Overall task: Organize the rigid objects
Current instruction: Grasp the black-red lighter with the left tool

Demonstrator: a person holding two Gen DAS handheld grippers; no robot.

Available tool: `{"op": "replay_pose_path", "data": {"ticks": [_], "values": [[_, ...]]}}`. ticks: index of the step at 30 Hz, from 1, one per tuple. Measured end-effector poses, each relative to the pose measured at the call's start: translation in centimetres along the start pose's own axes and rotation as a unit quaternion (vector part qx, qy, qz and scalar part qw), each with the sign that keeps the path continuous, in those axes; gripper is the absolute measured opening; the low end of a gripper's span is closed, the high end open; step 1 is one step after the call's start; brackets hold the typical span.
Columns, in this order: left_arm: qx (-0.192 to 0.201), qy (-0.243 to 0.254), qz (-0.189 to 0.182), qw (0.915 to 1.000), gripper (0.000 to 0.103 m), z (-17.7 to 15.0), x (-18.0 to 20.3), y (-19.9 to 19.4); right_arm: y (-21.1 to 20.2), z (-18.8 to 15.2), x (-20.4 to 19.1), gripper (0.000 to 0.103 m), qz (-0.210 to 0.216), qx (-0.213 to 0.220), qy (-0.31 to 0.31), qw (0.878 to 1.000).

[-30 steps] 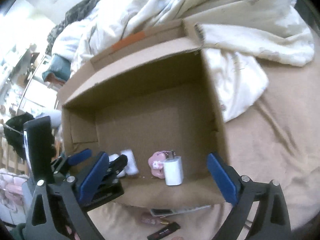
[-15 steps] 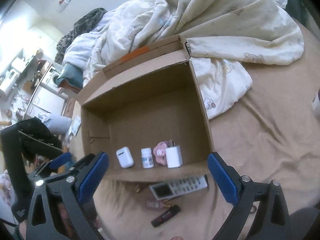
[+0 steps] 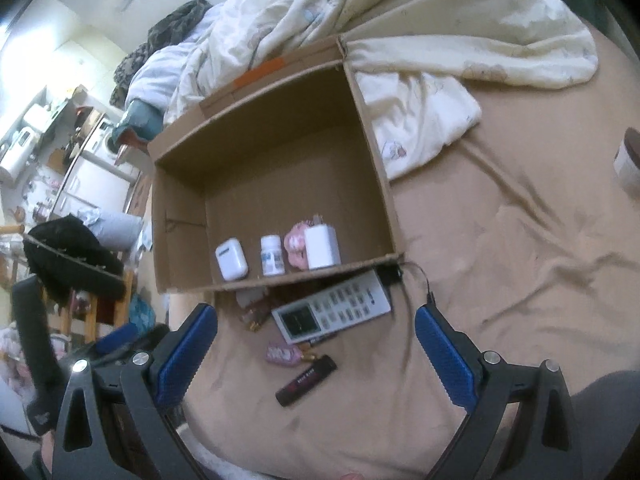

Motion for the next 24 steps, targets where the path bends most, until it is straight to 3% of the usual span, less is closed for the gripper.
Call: {"op": "replay_pose_path", "data": {"ticks": [6, 11, 14, 16, 21, 24], "values": [[-0.082, -0.012, -0.012, 0.9965, 0.092, -3.1, 2.8, 4.9, 0.7, -0.3, 0.9, 0.103, 0.02, 0.009, 0.003, 1.0], [-0.15, -0.111, -0.059, 0.9807, 0.092, -4.7, 4.4, 8.5, 0.7, -0.1, 1.7, 0.103, 0.046, 0.022, 0.026, 0.998], [-0.15, -0.162, -0.07, 0.9728, 0.092, -4.6, 4.9, 9.3, 0.8, -0.1, 2.6, 0.103, 0.07, 0.021, 0.049, 0.996], [-0.141, -0.184, -0.06, 0.971, 0.092, -4.5, 5.2, 9.3, 0.6, -0.1, 3.0, 0.103, 0.096, 0.02, 0.06, 0.993], [-0.152, -0.246, -0.028, 0.9568, 0.092, -4.4, 6.4, 10.1, 0.2, -0.2, 3.4, 0.103, 0.135, 0.024, 0.074, 0.988], [-0.151, -0.249, -0.017, 0.9564, 0.092, -4.3, 8.0, 10.5, -0.1, 0.0, 3.4, 0.103, 0.149, 0.026, 0.073, 0.986]]}}
Point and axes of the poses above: each gripper's, at about its wrist camera, not at the fingertips, and y roughly the way its jaws point, x to its right, z to its top, the point moved 5 cm from there along y, roughly the way its jaws point, and after that the axes turned 14 degrees about -x, right-handed, at the moved point
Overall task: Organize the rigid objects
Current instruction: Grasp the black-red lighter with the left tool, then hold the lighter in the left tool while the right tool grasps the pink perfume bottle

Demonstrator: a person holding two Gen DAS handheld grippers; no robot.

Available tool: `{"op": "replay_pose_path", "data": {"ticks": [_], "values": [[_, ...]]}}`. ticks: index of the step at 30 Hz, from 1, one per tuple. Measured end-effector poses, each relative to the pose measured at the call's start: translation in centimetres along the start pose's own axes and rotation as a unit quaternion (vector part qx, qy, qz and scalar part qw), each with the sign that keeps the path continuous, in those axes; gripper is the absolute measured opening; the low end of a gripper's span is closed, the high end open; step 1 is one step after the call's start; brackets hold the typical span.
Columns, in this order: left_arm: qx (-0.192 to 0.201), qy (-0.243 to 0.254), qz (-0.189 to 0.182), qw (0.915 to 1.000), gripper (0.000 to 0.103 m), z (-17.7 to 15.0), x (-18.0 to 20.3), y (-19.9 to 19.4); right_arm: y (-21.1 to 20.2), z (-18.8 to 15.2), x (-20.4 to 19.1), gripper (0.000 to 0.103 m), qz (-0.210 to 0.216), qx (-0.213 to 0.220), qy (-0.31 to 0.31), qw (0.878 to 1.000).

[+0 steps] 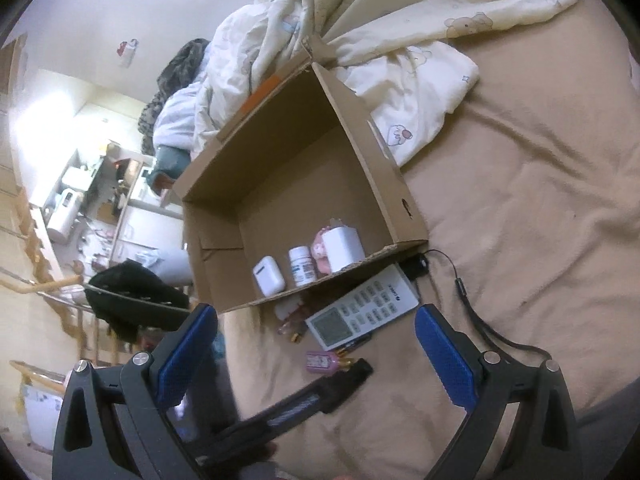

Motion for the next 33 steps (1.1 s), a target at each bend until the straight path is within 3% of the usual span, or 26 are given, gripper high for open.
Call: {"op": "replay_pose_path", "data": {"ticks": [8, 10, 12, 20, 25, 28, 33], "values": [[0.001, -0.012, 0.038, 0.9992, 0.089, -0.5, 2.4, 2.3, -0.9, 0.0, 0.9, 0.103, 0.04, 0.003, 0.021, 0.999], [0.002, -0.012, 0.04, 0.9991, 0.088, -0.1, 1.9, 2.6, -0.9, 0.0, 0.9, 0.103, 0.045, 0.001, 0.021, 0.999], [0.002, -0.015, 0.041, 0.999, 0.08, 0.7, 2.0, 2.6, -0.9, 0.0, 0.9, 0.103, 0.047, 0.001, 0.021, 0.999], [-0.004, 0.005, 0.039, 0.9992, 0.079, 0.5, 2.9, 2.1, -0.9, 0.1, 0.8, 0.103, 0.048, 0.001, 0.021, 0.999], [0.005, 0.038, 0.043, 0.9983, 0.079, 0.7, 2.7, -0.7, -0.5, 0.3, 0.9, 0.103, 0.04, -0.003, 0.027, 0.999], [0.03, 0.082, 0.048, 0.995, 0.079, 0.5, 2.8, -3.8, -0.3, 0.3, 0.8, 0.103, 0.028, -0.004, 0.023, 0.999], [0.079, 0.098, 0.034, 0.9914, 0.079, 1.0, 0.0, -9.7, -0.2, 0.3, 0.6, 0.103, 0.015, -0.003, 0.018, 1.0]]}}
Point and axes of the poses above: each gripper's, at about its wrist camera, not at the fingertips, and y roughly the way its jaws point, x to its right, z to its top, the point moved 5 cm from there along y, roughly the way its jaws point, and after that the axes turned 14 degrees about -x, right-handed, at the moved point
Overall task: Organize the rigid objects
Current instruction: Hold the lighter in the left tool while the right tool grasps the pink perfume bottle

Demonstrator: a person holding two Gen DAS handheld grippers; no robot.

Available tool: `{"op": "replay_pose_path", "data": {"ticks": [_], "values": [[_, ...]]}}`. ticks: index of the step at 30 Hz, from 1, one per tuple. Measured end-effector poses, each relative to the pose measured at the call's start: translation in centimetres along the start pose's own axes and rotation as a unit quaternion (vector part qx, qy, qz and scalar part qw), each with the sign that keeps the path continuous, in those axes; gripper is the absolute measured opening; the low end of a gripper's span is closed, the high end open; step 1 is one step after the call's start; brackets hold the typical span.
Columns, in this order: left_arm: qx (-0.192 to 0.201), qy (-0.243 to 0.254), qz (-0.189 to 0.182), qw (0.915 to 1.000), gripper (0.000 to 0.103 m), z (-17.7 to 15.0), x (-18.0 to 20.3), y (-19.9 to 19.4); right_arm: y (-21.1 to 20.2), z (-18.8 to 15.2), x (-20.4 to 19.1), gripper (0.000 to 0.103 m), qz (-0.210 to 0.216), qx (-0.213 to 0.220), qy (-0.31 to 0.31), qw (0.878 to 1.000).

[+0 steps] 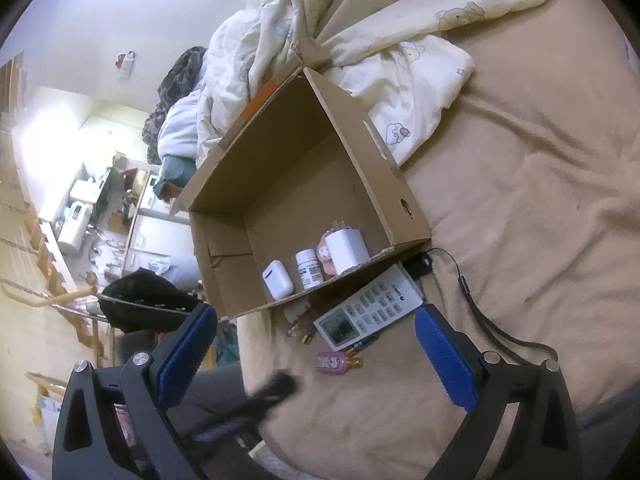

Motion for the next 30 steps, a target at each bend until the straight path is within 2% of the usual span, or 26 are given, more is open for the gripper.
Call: {"op": "replay_pose_path", "data": {"ticks": [4, 9, 13, 18, 23, 25, 27, 28, 30], "values": [[0.039, 0.006, 0.008, 0.9992, 0.079, 1.2, -3.3, -3.8, 0.0, 0.2, 0.4, 0.103, -0.015, 0.002, 0.005, 1.0], [0.059, 0.018, 0.014, 0.998, 0.079, 3.9, -9.0, -6.7, 0.1, -0.1, 1.2, 0.103, -0.038, -0.001, 0.015, 0.999], [0.068, 0.034, 0.007, 0.9971, 0.079, 5.6, -10.3, -7.3, 0.9, -0.7, 1.1, 0.103, -0.085, -0.017, 0.006, 0.996], [0.085, 0.064, 0.0, 0.9943, 0.079, 7.3, -10.4, -7.8, 3.5, -1.6, 0.4, 0.103, -0.126, -0.068, -0.011, 0.99], [0.13, 0.122, 0.026, 0.9836, 0.079, 9.0, -9.4, -8.6, 7.9, -3.8, -0.1, 0.103, -0.15, -0.126, -0.013, 0.981], [0.128, 0.142, 0.025, 0.9813, 0.079, 9.5, -8.9, -8.1, 9.7, -4.7, -0.3, 0.103, -0.16, -0.141, -0.011, 0.977], [0.107, 0.176, 0.004, 0.9786, 0.079, 9.6, -8.2, -6.9, 11.5, -5.5, -0.9, 0.093, -0.177, -0.153, -0.02, 0.972], [0.107, 0.183, 0.001, 0.9772, 0.079, 9.5, -8.1, -6.6, 12.3, -5.7, -1.1, 0.079, -0.192, -0.159, -0.023, 0.968], [0.112, 0.196, 0.005, 0.9742, 0.079, 9.4, -8.0, -5.8, 13.6, -6.0, -1.5, 0.077, -0.221, -0.166, -0.034, 0.961]]}}
Point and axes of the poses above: each gripper's, at about its wrist camera, not at the fingertips, and y roughly the way its jaws point, x to its right, z to its top, the point moved 5 cm from there along y, roughly the way its jaws point, and after that the axes turned 14 degrees about -x, right-handed, at the moved point
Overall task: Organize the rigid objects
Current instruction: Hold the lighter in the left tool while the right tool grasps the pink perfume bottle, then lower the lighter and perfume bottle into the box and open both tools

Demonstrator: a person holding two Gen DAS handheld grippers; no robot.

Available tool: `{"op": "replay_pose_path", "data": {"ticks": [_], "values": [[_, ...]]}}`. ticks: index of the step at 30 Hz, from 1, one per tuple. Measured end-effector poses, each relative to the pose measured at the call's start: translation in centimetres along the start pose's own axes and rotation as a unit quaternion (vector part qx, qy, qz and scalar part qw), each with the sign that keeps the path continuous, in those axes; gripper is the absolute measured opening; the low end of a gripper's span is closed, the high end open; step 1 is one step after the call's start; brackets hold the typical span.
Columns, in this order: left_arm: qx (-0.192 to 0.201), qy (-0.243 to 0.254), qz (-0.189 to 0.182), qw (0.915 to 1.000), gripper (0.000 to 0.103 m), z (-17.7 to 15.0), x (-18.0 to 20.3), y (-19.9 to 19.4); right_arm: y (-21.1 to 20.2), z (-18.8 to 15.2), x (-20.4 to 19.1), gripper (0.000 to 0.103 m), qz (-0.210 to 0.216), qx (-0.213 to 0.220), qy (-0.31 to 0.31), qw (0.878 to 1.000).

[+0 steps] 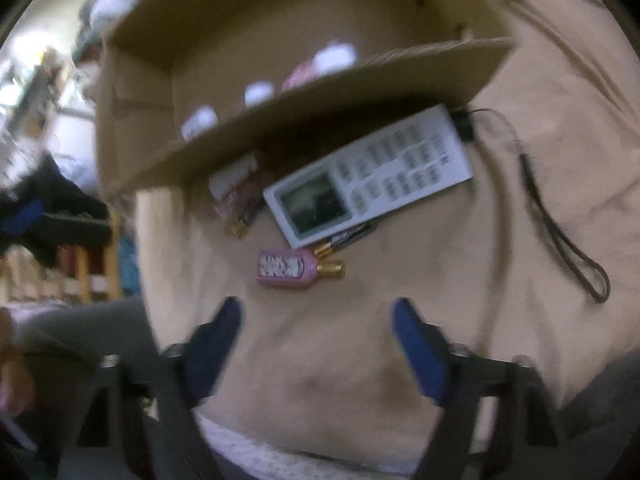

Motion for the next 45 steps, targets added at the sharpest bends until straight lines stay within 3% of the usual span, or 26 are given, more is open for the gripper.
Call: {"op": "replay_pose_path", "data": {"ticks": [4, 15, 17, 18, 26, 35, 45], "values": [[-0.024, -0.026, -0.05, 0.9982, 0.079, -0.1, -0.6, 0.8, 1.1, 0.6, -2.0, 0.077, -0.035, 0.002, -0.017, 0.999], [-0.039, -0.041, -0.074, 0.9956, 0.079, -0.8, -1.6, 0.6, 3.8, 2.1, -4.0, 0.077, -0.128, 0.001, -0.037, 0.991], [-0.038, -0.041, -0.073, 0.9958, 0.079, -0.8, -1.6, 0.5, 4.1, 2.0, -4.4, 0.067, -0.142, 0.004, -0.041, 0.989], [-0.038, -0.04, -0.073, 0.9958, 0.079, -0.8, -1.6, 0.6, 4.1, 1.9, -4.5, 0.067, -0.142, 0.005, -0.045, 0.989], [-0.038, -0.041, -0.051, 0.9971, 0.079, -0.8, -1.5, 1.1, 2.1, 0.1, -4.0, 0.067, -0.102, 0.0, -0.056, 0.993], [-0.038, -0.032, -0.015, 0.9987, 0.079, -1.0, -1.2, 1.8, -4.5, -1.8, -0.8, 0.067, -0.046, 0.032, -0.05, 0.997], [-0.04, 0.003, 0.007, 0.9992, 0.079, 2.0, 1.0, 1.5, -15.4, 3.3, 1.1, 0.067, -0.002, 0.103, -0.059, 0.993]]}}
Point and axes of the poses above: each gripper's, at about its wrist camera, not at the fingertips, and y roughly the way its jaws point, x to its right, z to its top, the point moved 5 cm from there along y, roughly the way its jaws point, and after that the axes turned 14 degrees about -x, right-handed, at the moved point
